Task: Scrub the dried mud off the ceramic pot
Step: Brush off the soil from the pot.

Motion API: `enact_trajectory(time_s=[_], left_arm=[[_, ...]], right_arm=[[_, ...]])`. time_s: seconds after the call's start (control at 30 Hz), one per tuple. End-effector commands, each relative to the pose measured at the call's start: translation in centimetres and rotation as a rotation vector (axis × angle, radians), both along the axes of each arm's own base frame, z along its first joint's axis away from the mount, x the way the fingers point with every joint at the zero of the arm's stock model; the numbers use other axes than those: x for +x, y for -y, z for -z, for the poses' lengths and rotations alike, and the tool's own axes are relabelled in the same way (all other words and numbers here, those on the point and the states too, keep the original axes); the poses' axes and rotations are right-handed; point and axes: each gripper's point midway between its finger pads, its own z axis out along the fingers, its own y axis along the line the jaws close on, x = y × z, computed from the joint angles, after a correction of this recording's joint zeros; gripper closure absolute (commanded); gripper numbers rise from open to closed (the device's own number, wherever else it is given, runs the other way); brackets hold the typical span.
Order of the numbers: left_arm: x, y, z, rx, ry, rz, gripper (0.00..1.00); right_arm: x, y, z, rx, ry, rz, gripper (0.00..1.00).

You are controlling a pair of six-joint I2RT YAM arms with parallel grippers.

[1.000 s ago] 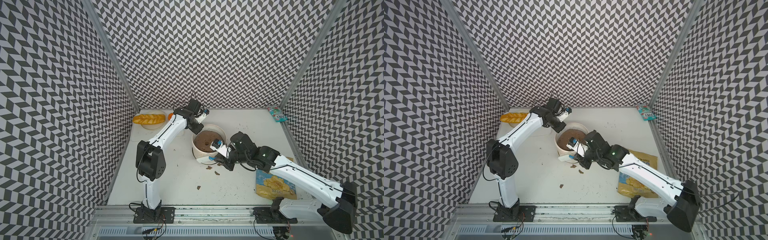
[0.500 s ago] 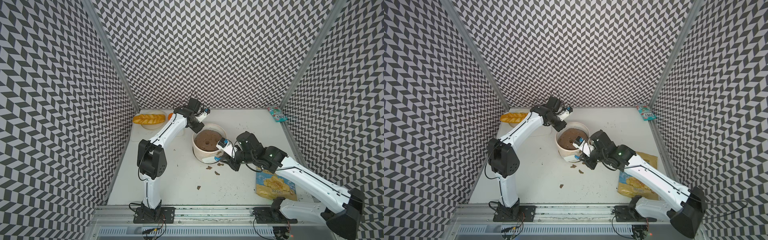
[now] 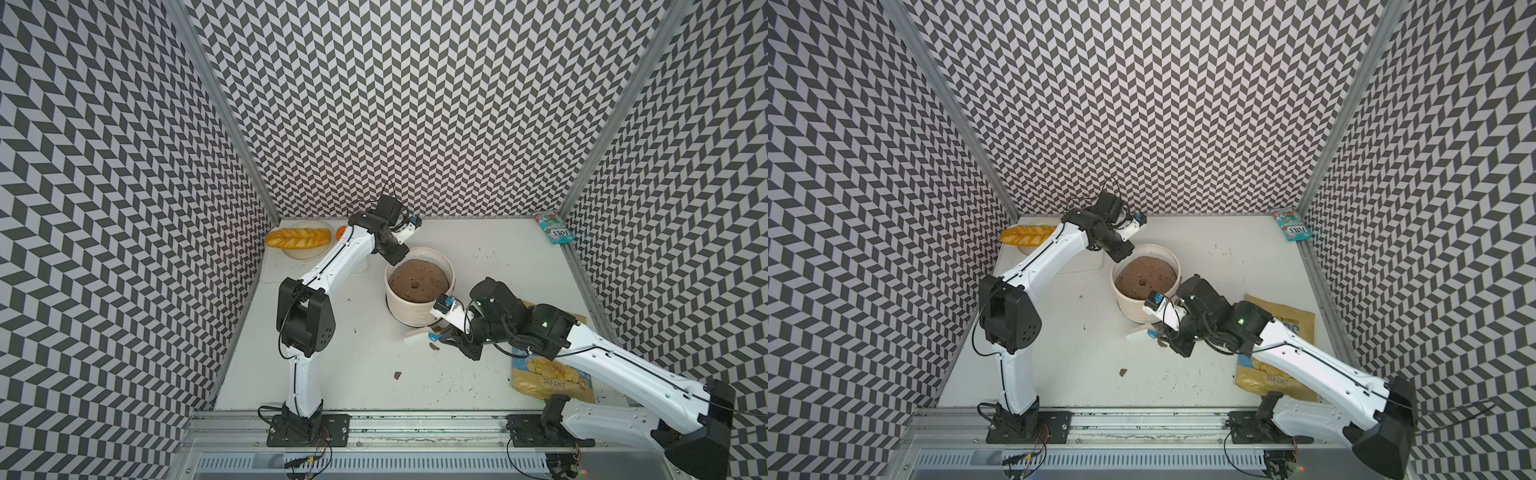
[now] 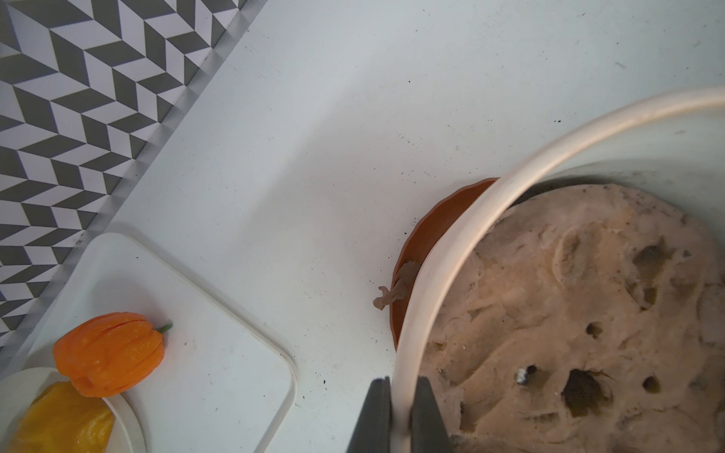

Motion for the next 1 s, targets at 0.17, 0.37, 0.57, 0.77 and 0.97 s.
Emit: enact_trajectory(time_s=[0.17,0.37,0.57,0.77,0.97], left_arm=[[0.2,2.1,-1.6,-0.078,0.025,0.087,0.92],[0.8,2.1,-1.7,-0.079,0.025,0.063,0.86],[1.2,1.1,-2.3,-0.068,0.031,-0.034,0.66],[1.7,-0.7,-5.0,-0.119,0.043,-0.261,0.45],[-1.1,-3.5,-4.5,-0.117,-0.043,-0.516,0.46]], right_arm=[[3.2,-2.5,-3.1,0.104,0.121,0.037,1.00],[3.8,-2.9,-3.1,0.118,0.123,0.031,1.00],[3.6,-2.5,-3.2,0.126,0.124,0.021,1.00],[3.3,-2.0,-3.3,0.147,0.130,0.021,1.00],[2.9,-1.8,-4.2,0.203,0.143,0.011,1.00]])
